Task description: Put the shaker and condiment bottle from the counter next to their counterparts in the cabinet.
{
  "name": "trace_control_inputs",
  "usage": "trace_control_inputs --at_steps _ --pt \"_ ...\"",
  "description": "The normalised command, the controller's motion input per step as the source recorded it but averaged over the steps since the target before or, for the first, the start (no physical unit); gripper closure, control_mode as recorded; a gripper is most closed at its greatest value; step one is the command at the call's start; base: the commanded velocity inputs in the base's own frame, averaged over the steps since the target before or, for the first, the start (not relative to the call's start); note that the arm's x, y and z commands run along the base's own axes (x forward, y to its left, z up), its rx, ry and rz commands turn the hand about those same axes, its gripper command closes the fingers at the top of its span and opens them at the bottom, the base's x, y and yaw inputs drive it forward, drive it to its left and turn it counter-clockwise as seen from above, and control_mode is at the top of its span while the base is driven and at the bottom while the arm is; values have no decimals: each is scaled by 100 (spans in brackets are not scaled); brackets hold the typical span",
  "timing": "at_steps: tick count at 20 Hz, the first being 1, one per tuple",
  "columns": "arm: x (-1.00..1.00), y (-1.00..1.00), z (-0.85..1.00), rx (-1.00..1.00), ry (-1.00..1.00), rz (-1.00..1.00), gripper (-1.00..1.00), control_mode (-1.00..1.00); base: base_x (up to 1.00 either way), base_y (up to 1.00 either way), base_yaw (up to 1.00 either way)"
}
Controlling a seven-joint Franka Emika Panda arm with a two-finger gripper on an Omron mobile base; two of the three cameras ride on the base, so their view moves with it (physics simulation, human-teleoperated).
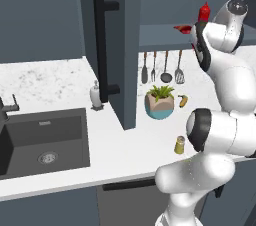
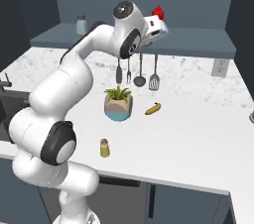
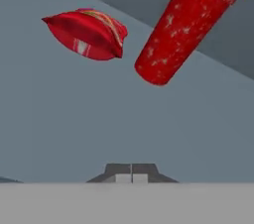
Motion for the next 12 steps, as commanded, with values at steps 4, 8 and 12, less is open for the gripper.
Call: trace_control_inputs --at_steps 4,8,12 --pt "-100 13 -83 0 0 0 100 -100 0 0 0" --pt "-100 6 -78 0 0 -3 100 -100 0 0 0" --pt "-95 4 -70 0 1 -6 100 -100 0 0 0"
